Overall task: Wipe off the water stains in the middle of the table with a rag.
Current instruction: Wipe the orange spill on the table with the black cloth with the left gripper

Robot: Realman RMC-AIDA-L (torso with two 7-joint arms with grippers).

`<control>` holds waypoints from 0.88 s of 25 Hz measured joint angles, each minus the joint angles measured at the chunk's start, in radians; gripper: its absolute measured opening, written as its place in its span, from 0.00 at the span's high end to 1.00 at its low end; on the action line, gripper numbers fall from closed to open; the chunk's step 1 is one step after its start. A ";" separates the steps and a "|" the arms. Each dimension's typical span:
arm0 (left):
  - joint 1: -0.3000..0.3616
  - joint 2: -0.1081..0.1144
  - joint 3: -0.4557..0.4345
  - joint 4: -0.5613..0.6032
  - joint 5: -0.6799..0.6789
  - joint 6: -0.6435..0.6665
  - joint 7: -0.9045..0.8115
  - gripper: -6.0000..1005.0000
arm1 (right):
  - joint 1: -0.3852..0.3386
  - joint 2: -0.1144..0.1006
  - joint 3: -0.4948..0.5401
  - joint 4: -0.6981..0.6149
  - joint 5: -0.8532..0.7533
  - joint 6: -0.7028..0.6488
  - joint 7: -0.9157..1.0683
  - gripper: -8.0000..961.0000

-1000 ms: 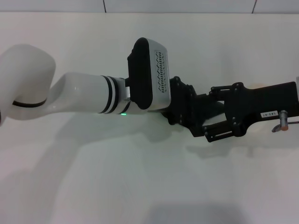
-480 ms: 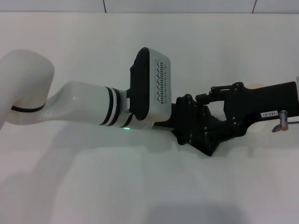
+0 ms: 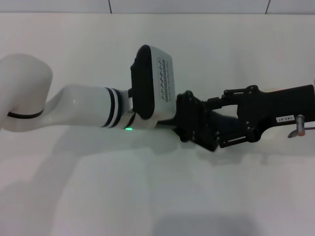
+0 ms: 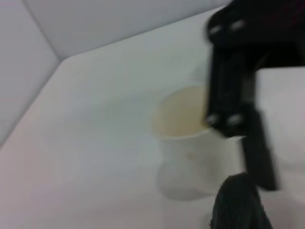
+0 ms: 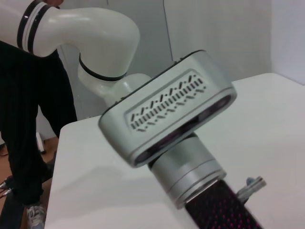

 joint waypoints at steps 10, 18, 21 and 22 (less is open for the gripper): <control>0.130 0.039 -0.182 0.091 0.100 -0.013 -0.084 0.84 | -0.001 0.000 0.003 -0.003 -0.001 0.000 0.001 0.13; 0.301 0.034 -0.453 0.261 0.354 0.094 -0.221 0.84 | 0.000 0.000 -0.002 -0.003 0.000 0.009 0.001 0.13; 0.323 0.037 -0.526 0.271 0.393 0.175 -0.267 0.84 | 0.001 0.000 -0.005 -0.003 0.002 0.012 0.002 0.13; 0.326 0.040 -0.549 0.272 0.408 0.199 -0.289 0.84 | 0.001 0.000 -0.005 -0.003 0.003 0.012 0.002 0.13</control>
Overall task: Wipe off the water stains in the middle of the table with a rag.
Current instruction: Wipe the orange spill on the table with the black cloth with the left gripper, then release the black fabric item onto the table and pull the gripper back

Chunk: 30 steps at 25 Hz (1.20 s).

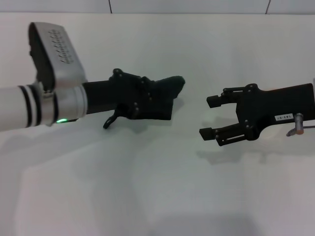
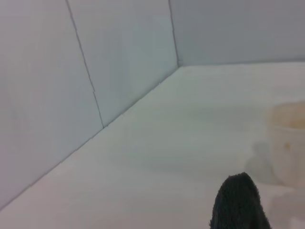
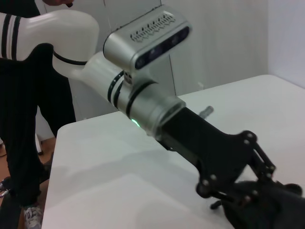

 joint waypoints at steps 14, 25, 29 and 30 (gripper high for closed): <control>0.021 0.015 -0.083 0.015 0.231 0.112 -0.191 0.84 | 0.002 0.000 -0.029 -0.001 0.022 0.024 0.003 0.13; 0.020 0.046 -0.093 0.052 0.297 0.147 -0.341 0.72 | 0.001 0.000 -0.031 -0.001 0.022 0.027 0.008 0.13; 0.038 0.032 -0.139 0.091 0.331 0.162 -0.360 0.52 | 0.000 0.000 -0.029 -0.002 0.022 0.028 0.008 0.13; 0.050 0.027 -0.156 0.113 0.336 0.169 -0.360 0.47 | -0.001 0.000 -0.028 -0.003 0.022 0.028 0.008 0.13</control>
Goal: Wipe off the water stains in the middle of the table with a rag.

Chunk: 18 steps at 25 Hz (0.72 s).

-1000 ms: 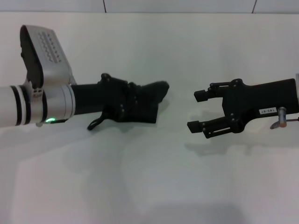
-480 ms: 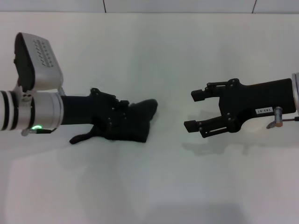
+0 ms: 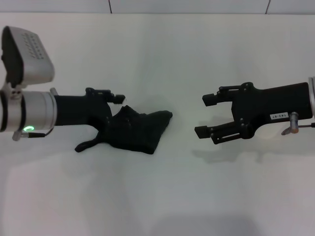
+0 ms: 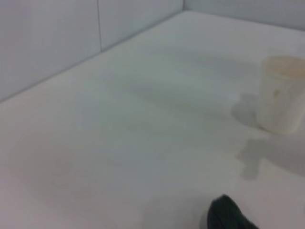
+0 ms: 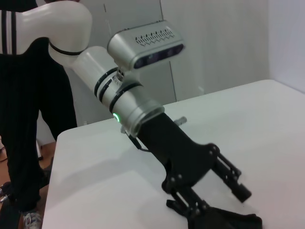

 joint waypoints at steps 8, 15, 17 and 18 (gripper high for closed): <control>0.069 -0.024 -0.127 0.149 0.015 0.078 -0.018 0.20 | -0.022 -0.001 0.016 -0.025 0.000 0.000 0.000 0.13; 0.071 -0.042 -0.223 0.209 0.007 0.201 0.043 0.11 | -0.048 -0.004 0.077 -0.040 -0.011 -0.018 -0.001 0.13; 0.071 -0.046 -0.260 0.226 0.005 0.248 0.053 0.12 | -0.056 -0.006 0.102 -0.042 -0.016 -0.038 -0.004 0.13; 0.068 -0.046 -0.281 0.232 0.005 0.280 0.053 0.12 | -0.060 -0.007 0.118 -0.046 -0.023 -0.052 -0.005 0.13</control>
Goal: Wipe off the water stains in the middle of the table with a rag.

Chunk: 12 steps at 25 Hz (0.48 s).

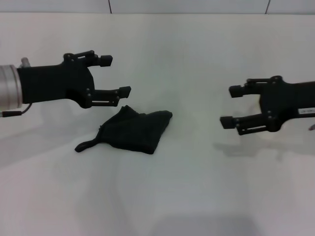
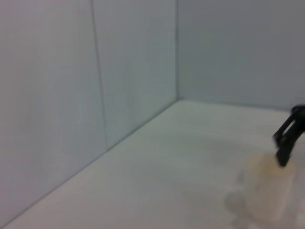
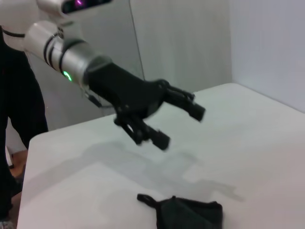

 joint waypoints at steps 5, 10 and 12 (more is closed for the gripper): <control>-0.010 0.006 -0.073 0.000 -0.037 0.155 -0.012 0.12 | -0.011 -0.001 0.051 -0.018 -0.058 -0.054 0.001 0.13; 0.002 0.010 -0.094 -0.006 -0.045 0.259 -0.027 0.12 | -0.015 -0.002 0.060 -0.019 -0.106 -0.076 -0.003 0.13; 0.008 0.009 -0.094 -0.006 -0.038 0.284 -0.039 0.12 | -0.016 -0.002 0.061 -0.019 -0.127 -0.082 -0.007 0.13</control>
